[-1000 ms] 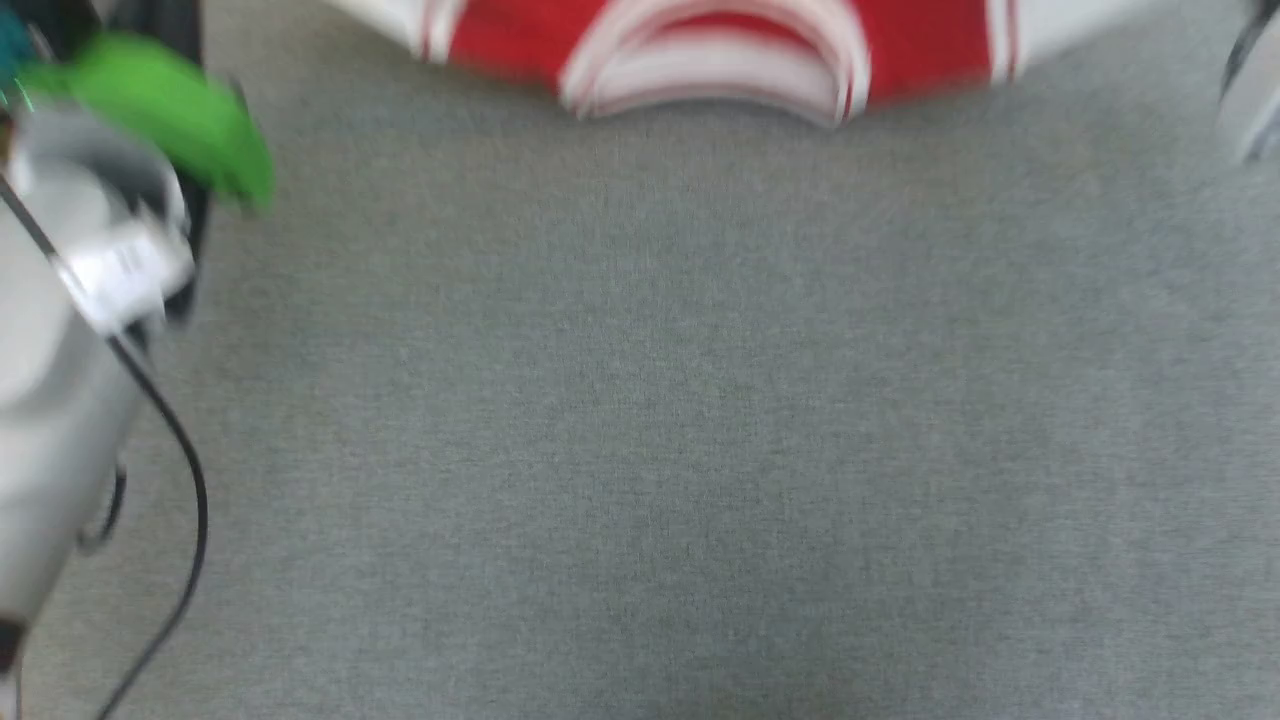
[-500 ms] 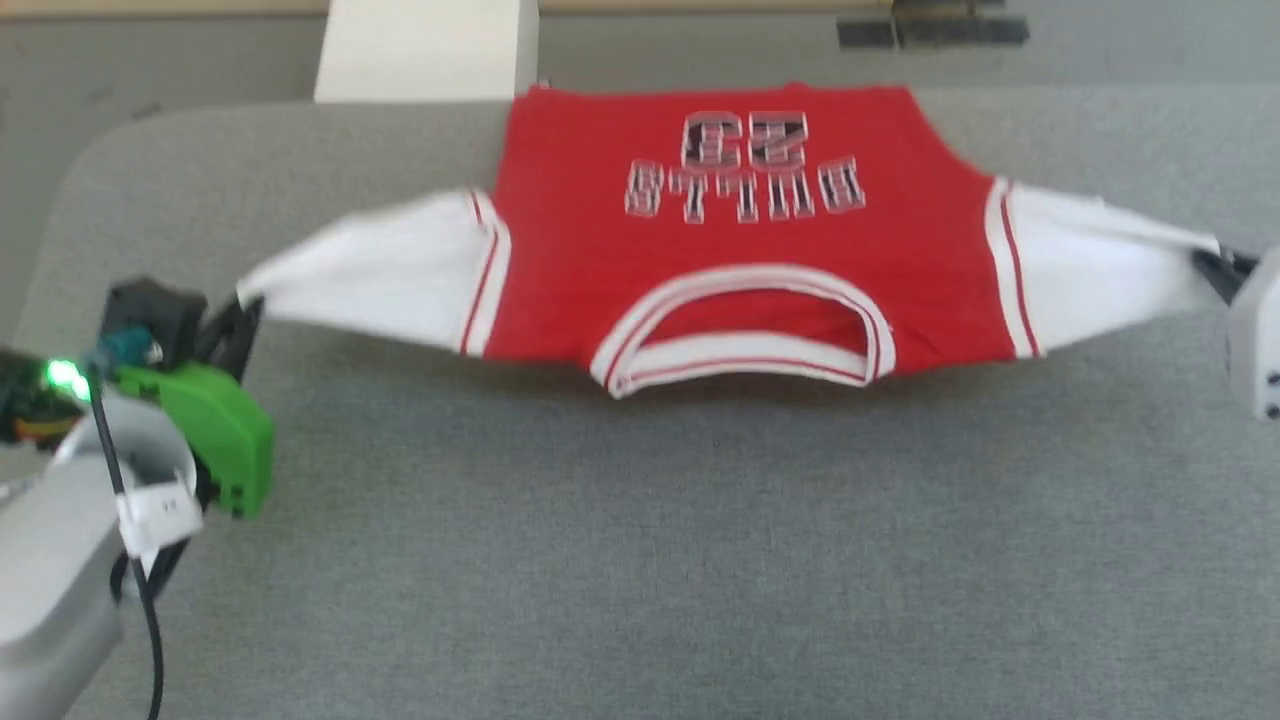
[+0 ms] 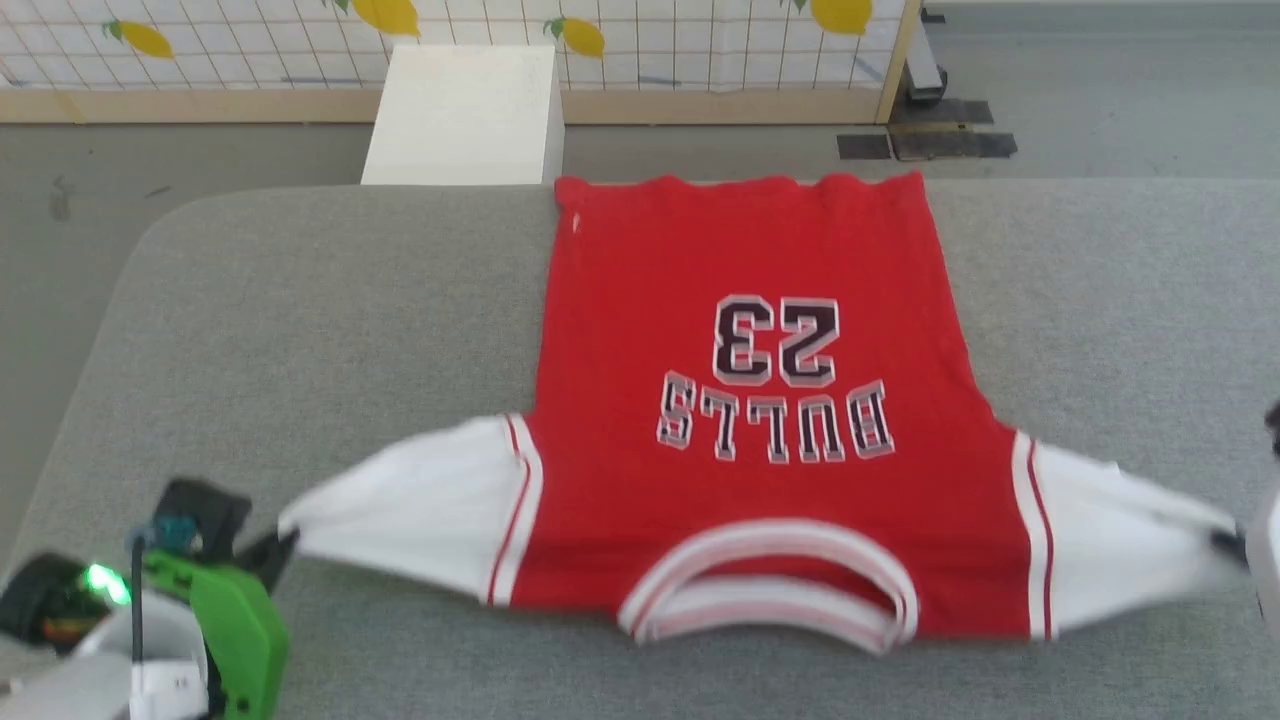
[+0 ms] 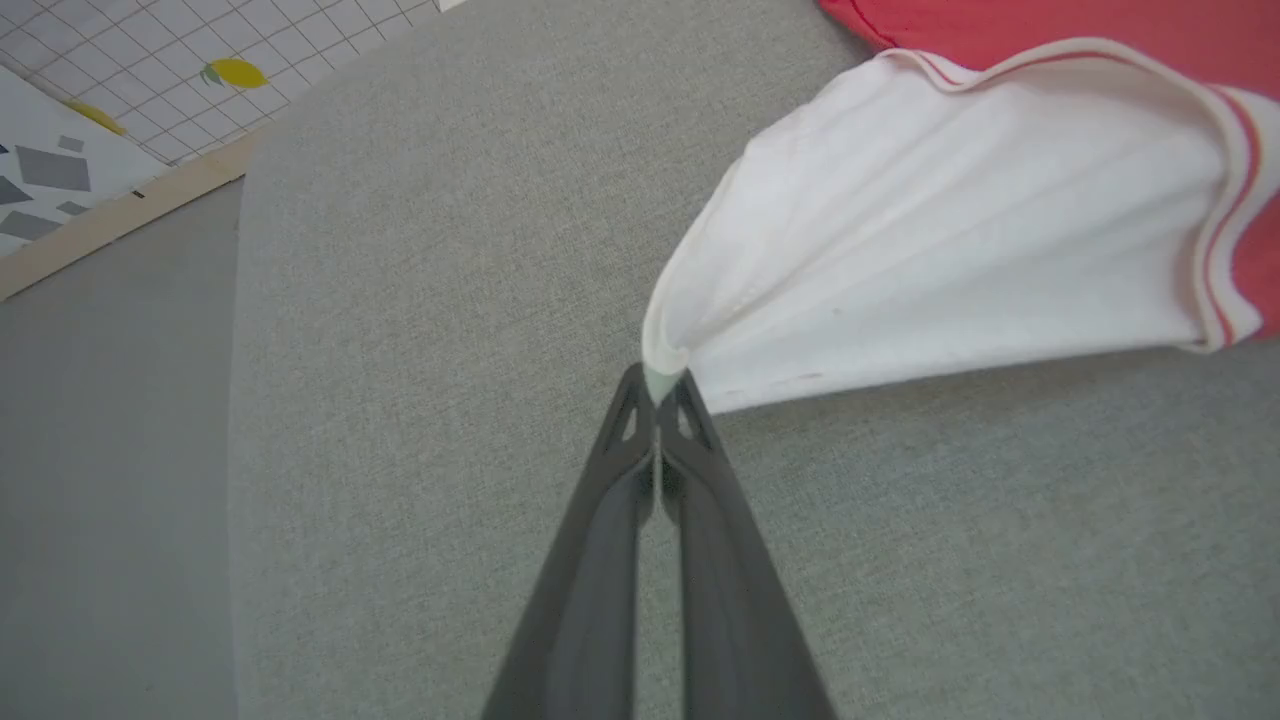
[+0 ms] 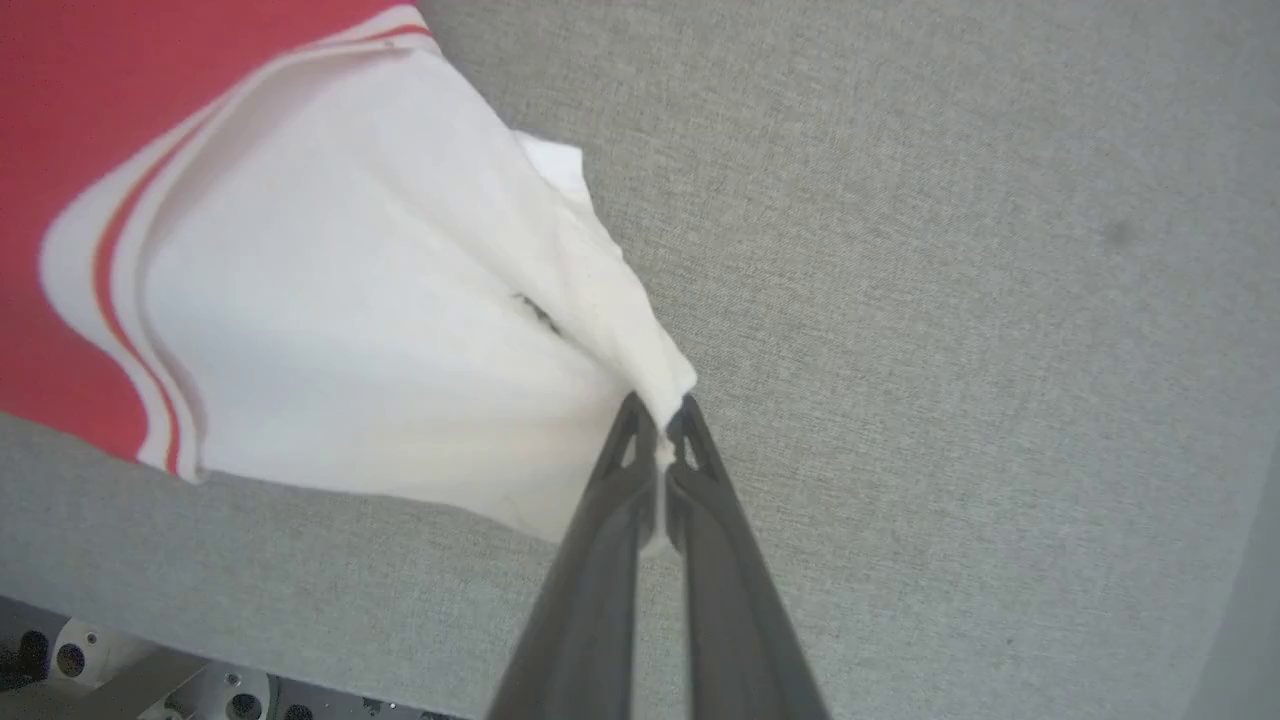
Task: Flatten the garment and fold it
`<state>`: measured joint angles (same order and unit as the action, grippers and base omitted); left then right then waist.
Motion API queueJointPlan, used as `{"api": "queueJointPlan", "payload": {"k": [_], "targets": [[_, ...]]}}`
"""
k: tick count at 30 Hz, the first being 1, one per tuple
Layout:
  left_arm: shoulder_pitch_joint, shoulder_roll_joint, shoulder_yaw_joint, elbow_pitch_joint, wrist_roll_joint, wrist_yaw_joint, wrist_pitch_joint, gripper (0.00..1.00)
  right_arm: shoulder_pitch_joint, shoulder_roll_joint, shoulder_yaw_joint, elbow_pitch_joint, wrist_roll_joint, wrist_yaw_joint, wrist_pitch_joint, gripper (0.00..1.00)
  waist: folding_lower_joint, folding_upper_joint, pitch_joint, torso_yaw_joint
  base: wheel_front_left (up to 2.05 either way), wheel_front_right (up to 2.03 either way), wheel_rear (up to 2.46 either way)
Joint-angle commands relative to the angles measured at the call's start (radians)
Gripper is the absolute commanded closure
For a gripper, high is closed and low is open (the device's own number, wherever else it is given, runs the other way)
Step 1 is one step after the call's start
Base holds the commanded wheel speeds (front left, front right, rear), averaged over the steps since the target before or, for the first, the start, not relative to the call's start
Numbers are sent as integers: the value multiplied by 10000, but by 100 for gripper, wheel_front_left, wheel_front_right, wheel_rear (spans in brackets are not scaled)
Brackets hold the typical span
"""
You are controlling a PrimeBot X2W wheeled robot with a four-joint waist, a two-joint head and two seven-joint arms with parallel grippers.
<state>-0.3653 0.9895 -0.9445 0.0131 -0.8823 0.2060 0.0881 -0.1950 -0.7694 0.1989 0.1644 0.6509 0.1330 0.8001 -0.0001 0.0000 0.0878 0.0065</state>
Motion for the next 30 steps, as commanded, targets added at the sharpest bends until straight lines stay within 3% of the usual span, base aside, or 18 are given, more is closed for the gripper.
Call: {"api": "queueJointPlan", "payload": {"k": [1, 7, 10, 13, 14, 15, 16, 22, 30], "targets": [[358, 242, -3, -95, -219, 199, 55, 100, 502, -14, -291, -126, -65, -23, 301, 100, 1, 0, -33, 23, 0, 0, 0], [1208, 242, -366, -601, -832, 217, 411, 100, 2038, 466, -1268, -841, -362, -23, 1351, 100, 1, 0, -5, 90, 0, 0, 0], [1607, -130, -664, -480, -1346, -71, 719, 100, 2483, 1013, -1553, -1374, -736, -23, 1597, 100, 1, 0, 123, 60, 0, 0, 0], [1558, -462, -616, -288, -1487, -268, 531, 100, 2439, 1168, -1637, -1641, -854, -23, 1732, 100, 1, 0, 211, 81, 0, 0, 0], [1512, -530, -590, -252, -1509, -329, 486, 100, 2381, 1192, -1714, -1707, -932, -23, 1688, 73, 1, 0, 239, 99, 0, 0, 0], [1456, -608, -543, -229, -1540, -373, 422, 100, 2315, 1207, -1786, -1786, -1026, -23, 1641, 15, 1, 0, 288, 129, 0, 0, 0], [1415, -658, -508, -222, -1566, -404, 383, 100, 2264, 1229, -1851, -1812, -1084, -23, 1649, 0, 1, 0, 320, 145, 0, 0, 0], [1120, -792, -366, -703, -1590, -442, 374, 100, 1478, 1717, -2341, -2246, -889, -23, 1849, 0, 1, 0, 811, 372, 0, 0, 0], [565, -671, -182, -2543, -1145, 123, 626, 100, -1188, 2471, -2939, -2250, -968, -23, 2086, 0, 1, 0, 2352, 1125, 0, 0, 0]]}}
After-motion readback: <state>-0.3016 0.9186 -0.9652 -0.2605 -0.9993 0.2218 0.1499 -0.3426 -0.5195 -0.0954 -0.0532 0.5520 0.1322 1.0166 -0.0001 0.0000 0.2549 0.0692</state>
